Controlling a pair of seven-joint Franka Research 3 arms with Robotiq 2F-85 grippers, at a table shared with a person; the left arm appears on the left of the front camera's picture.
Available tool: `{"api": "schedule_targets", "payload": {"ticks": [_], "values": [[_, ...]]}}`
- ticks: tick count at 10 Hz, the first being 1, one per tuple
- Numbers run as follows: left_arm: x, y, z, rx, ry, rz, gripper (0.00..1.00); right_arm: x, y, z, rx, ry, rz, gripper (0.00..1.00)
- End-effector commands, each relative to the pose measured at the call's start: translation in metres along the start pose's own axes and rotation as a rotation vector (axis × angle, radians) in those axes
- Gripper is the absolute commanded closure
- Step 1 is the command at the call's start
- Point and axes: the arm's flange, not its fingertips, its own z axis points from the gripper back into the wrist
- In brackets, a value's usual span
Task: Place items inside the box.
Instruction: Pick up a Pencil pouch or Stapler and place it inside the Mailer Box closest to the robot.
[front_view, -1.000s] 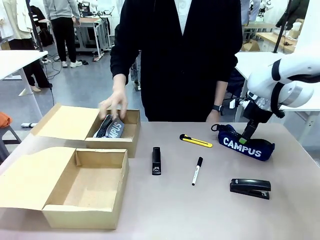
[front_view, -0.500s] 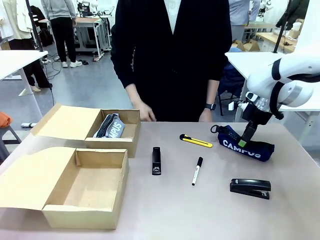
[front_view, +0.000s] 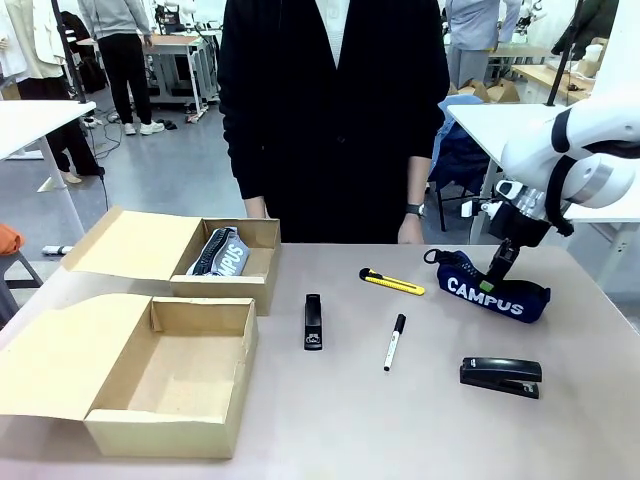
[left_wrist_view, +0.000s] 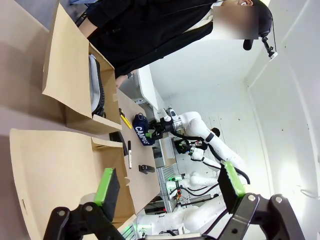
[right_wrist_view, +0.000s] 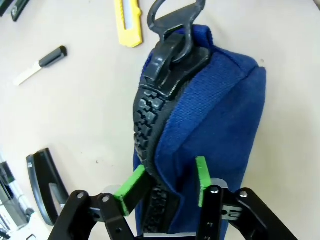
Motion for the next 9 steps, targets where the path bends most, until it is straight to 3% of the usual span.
{"api": "schedule_targets", "payload": {"ticks": [1,2,9], "values": [[0.0,-0.002,-0.001,-0.025,-0.016,-0.022,0.0,-0.002,-0.001,-0.001,0.018,-0.014,-0.018,0.96],[0.0,-0.002,-0.001,-0.025,-0.016,-0.022,0.0,-0.003,-0.001,0.002,0.018,-0.022,-0.02,1.0],[0.0,-0.002,-0.001,-0.025,-0.016,-0.022,0.0,-0.017,0.001,0.036,0.051,-0.103,-0.052,1.0]]}}
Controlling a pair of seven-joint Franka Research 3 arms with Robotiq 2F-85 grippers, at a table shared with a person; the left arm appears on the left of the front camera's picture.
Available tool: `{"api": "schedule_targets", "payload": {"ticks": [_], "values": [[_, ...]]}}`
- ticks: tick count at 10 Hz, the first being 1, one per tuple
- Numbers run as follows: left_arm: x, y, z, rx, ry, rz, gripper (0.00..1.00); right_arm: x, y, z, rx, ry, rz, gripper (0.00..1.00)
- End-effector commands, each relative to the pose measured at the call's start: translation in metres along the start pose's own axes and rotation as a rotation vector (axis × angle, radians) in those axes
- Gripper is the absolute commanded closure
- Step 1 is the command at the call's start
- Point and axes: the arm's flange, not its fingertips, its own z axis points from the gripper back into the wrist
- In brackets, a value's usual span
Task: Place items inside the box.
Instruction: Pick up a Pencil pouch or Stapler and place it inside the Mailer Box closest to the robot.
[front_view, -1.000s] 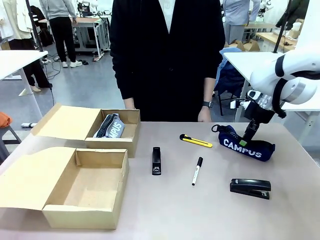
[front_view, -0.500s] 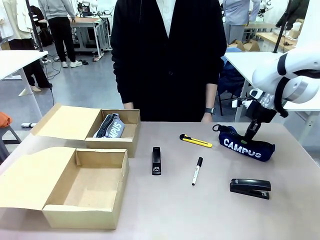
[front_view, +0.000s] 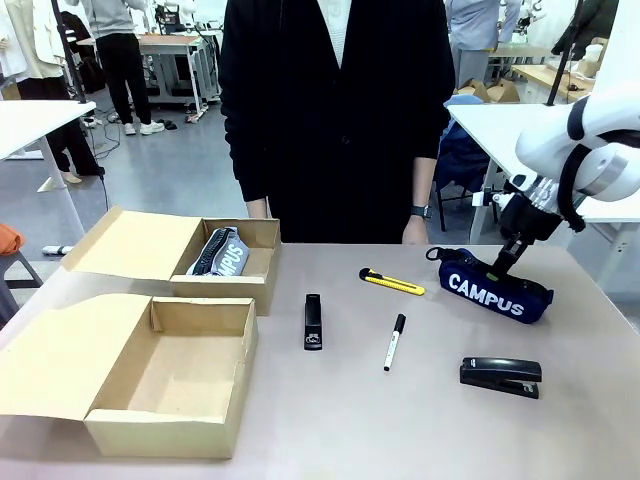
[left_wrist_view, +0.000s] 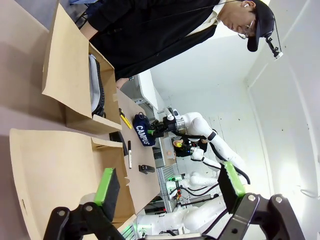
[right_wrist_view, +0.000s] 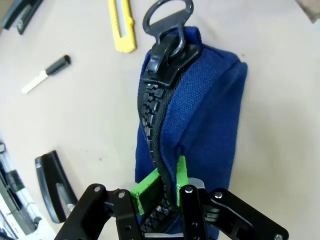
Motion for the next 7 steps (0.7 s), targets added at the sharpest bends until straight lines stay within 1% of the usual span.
{"api": "schedule_targets", "payload": {"ticks": [1,2,3,4,5,6,7], "values": [[0.0,-0.002,-0.001,-0.025,-0.016,-0.022,0.0,-0.012,0.022,0.046,0.045,-0.046,-0.027,1.0],[0.0,-0.002,-0.001,-0.025,-0.016,-0.022,0.0,-0.027,0.042,0.089,0.076,-0.061,-0.08,1.0],[0.0,-0.002,-0.001,-0.025,-0.016,-0.022,0.0,-0.05,0.064,0.133,0.069,-0.091,-0.185,1.0],[0.0,-0.002,-0.001,-0.025,-0.016,-0.022,0.0,-0.077,0.089,0.166,0.05,-0.105,-0.275,1.0],[0.0,-0.002,-0.001,-0.025,-0.016,-0.022,0.0,-0.105,0.113,0.187,0.025,-0.137,-0.345,1.0],[0.0,-0.002,-0.001,-0.025,-0.016,-0.022,0.0,-0.136,0.139,0.195,-0.001,-0.159,-0.431,1.0],[0.0,-0.002,-0.001,-0.025,-0.016,-0.022,0.0,-0.157,0.15,0.193,-0.046,-0.149,-0.548,1.0]]}}
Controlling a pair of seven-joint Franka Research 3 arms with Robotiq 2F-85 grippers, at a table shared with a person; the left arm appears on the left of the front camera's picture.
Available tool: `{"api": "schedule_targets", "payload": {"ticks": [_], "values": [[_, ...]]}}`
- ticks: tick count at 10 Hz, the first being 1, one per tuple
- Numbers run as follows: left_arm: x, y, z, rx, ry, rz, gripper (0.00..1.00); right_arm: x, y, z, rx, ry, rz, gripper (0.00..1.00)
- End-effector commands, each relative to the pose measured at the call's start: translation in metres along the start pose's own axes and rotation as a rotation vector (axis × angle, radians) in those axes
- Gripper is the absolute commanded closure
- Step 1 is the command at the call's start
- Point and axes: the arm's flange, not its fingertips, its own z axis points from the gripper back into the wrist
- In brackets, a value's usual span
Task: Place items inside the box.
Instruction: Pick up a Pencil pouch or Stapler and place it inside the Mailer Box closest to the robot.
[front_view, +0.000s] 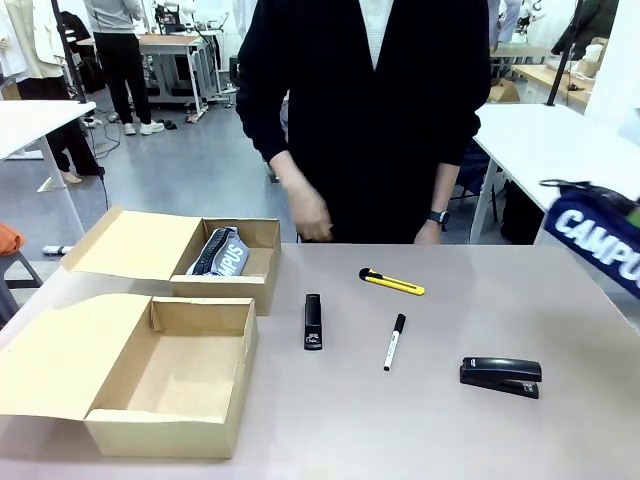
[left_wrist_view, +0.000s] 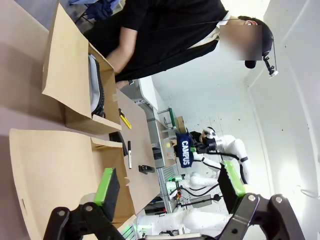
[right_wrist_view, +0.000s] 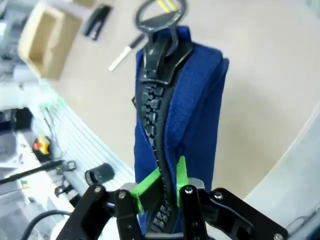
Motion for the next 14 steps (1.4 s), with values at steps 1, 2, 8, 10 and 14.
{"api": "schedule_targets", "payload": {"ticks": [1,2,8,10,14], "values": [[0.0,-0.001,-0.002,-0.025,-0.013,-0.02,0.0,-0.047,0.011,-0.025,-0.09,0.018,-0.213,1.0],[0.0,-0.001,-0.002,-0.025,-0.013,-0.02,0.0,-0.056,0.006,-0.03,-0.115,-0.037,-0.245,1.0],[0.0,-0.001,-0.002,-0.025,-0.013,-0.02,0.0,0.002,0.085,-0.064,0.031,-0.049,-0.256,0.9],[0.0,-0.001,-0.002,-0.025,-0.013,-0.02,0.0,-0.002,0.123,-0.08,-0.049,0.022,-0.269,0.9],[0.0,-0.001,-0.002,-0.025,-0.013,-0.02,0.0,-0.033,0.097,-0.051,0.095,-0.132,-0.492,0.9]]}}
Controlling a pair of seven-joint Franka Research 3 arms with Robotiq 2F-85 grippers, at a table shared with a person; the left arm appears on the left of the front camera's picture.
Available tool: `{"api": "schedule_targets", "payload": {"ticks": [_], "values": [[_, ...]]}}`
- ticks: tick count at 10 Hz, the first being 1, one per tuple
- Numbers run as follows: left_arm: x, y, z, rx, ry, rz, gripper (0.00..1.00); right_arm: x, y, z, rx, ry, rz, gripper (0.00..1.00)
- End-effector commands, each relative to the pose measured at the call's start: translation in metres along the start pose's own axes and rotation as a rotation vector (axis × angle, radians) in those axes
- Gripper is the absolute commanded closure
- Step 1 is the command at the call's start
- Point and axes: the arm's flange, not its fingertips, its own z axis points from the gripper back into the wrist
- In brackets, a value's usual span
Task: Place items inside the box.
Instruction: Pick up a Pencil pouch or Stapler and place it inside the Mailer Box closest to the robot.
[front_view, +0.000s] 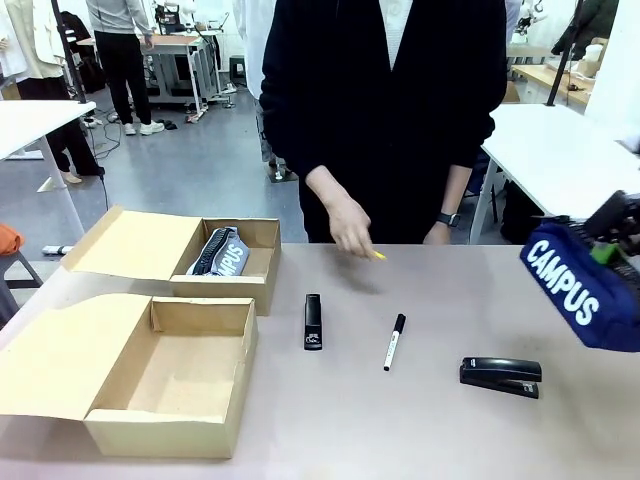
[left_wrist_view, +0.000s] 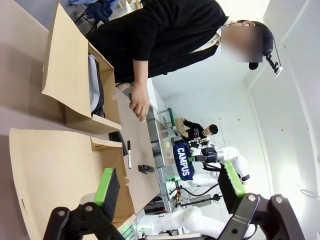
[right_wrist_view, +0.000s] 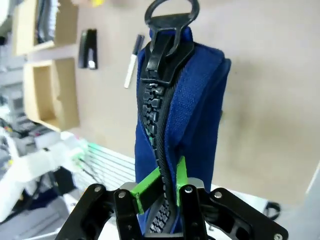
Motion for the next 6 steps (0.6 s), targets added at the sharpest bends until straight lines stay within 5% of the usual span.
{"api": "schedule_targets", "payload": {"ticks": [1,3,6], "values": [[0.0,-0.001,-0.002,-0.023,-0.015,-0.022,0.0,-0.016,0.028,-0.011,0.083,-0.133,-0.197,0.9],[0.0,-0.001,-0.002,-0.023,-0.015,-0.022,0.0,-0.031,0.078,-0.04,0.166,-0.056,-0.043,0.9],[0.0,-0.001,-0.002,-0.023,-0.015,-0.022,0.0,-0.036,0.205,-0.106,0.355,0.013,0.18,0.9]]}}
